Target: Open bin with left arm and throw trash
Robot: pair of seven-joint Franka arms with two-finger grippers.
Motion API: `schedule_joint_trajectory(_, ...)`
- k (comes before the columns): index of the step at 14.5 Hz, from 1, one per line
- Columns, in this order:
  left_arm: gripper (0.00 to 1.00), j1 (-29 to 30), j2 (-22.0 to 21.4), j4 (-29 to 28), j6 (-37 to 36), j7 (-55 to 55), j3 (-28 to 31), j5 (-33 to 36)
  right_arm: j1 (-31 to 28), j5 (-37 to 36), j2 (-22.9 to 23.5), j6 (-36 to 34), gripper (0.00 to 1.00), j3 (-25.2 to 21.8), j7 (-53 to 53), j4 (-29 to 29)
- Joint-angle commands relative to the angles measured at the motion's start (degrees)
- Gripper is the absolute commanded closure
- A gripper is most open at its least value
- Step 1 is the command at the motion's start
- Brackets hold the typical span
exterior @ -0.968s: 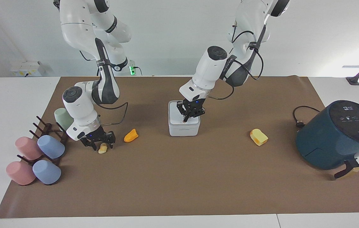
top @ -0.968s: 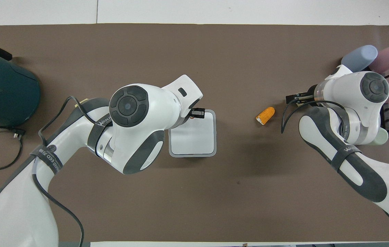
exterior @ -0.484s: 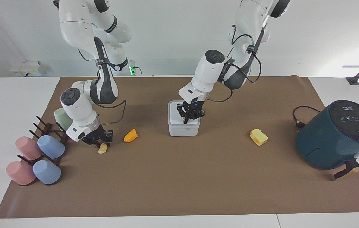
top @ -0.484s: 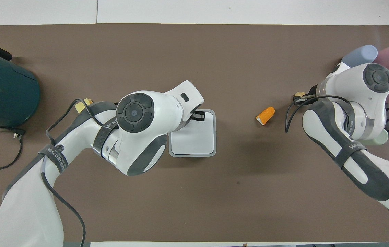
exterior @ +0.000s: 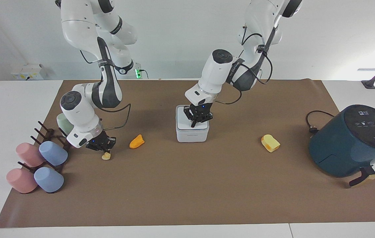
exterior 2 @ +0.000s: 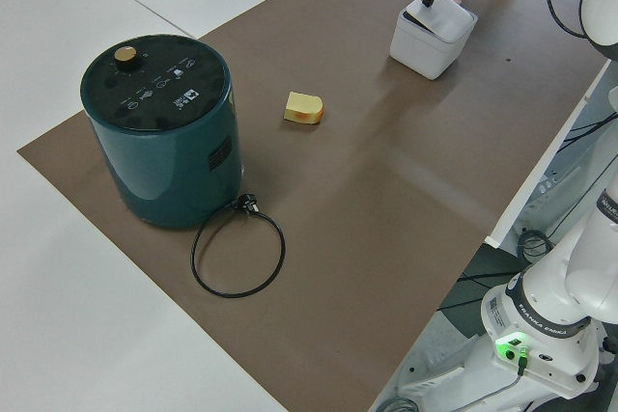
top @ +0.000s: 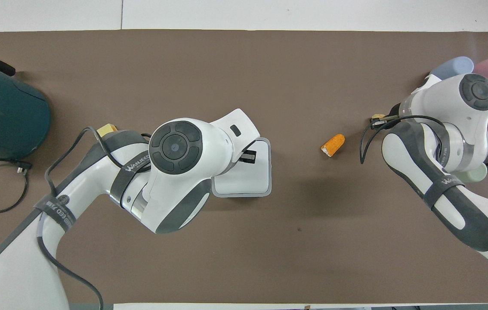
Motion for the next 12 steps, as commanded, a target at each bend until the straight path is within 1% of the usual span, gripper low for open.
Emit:
schedule_joint_trajectory(1,1.00,-0.2,-5.3,-1.2,-6.1,0.8,0.7,1.7,0.2,0.4,-3.2,-7.3,1.00,0.9,-0.1,2.8)
schedule_joint_trajectory(2,1.00,-0.1,-6.9,-1.5,-8.5,1.6,0.8,1.7,1.6,0.6,-4.5,-8.8,1.00,1.8,2.2,3.1)
schedule_joint_trajectory(3,1.00,0.0,-8.6,-1.8,-11.5,2.1,1.0,1.7,2.4,0.6,-5.5,-11.2,1.00,4.1,6.8,4.4)
schedule_joint_trajectory(4,1.00,0.1,-10.1,-1.9,-14.4,2.1,1.9,1.6,2.6,0.5,-5.6,-14.8,1.00,7.4,12.7,7.5)
schedule_joint_trajectory(5,1.00,0.1,-11.4,-2.5,-15.9,2.2,2.3,1.3,2.7,0.4,-5.2,-17.3,1.00,9.5,17.9,10.4)
schedule_joint_trajectory(6,1.00,0.1,-12.4,-3.2,-16.4,2.2,2.5,1.3,2.8,0.4,-4.9,-18.4,1.00,11.6,22.3,12.0)
schedule_joint_trajectory(7,1.00,0.1,-13.3,-4.2,-16.3,2.2,3.1,1.2,3.1,0.5,-4.9,-18.4,1.00,13.9,26.0,12.6)
schedule_joint_trajectory(9,1.00,-0.1,-13.6,-4.3,-16.3,2.2,6.9,1.1,3.4,0.5,-4.6,-17.7,1.00,17.4,33.7,12.9)
schedule_joint_trajectory(11,1.00,-0.1,-13.4,-4.3,-15.9,2.2,10.8,0.4,3.5,0.4,-4.3,-16.0,1.00,22.6,43.1,12.9)
schedule_joint_trajectory(12,0.60,0.0,-13.2,-4.3,-15.3,2.2,12.9,-0.6,3.5,0.4,-4.2,-14.7,1.00,24.7,47.2,12.7)
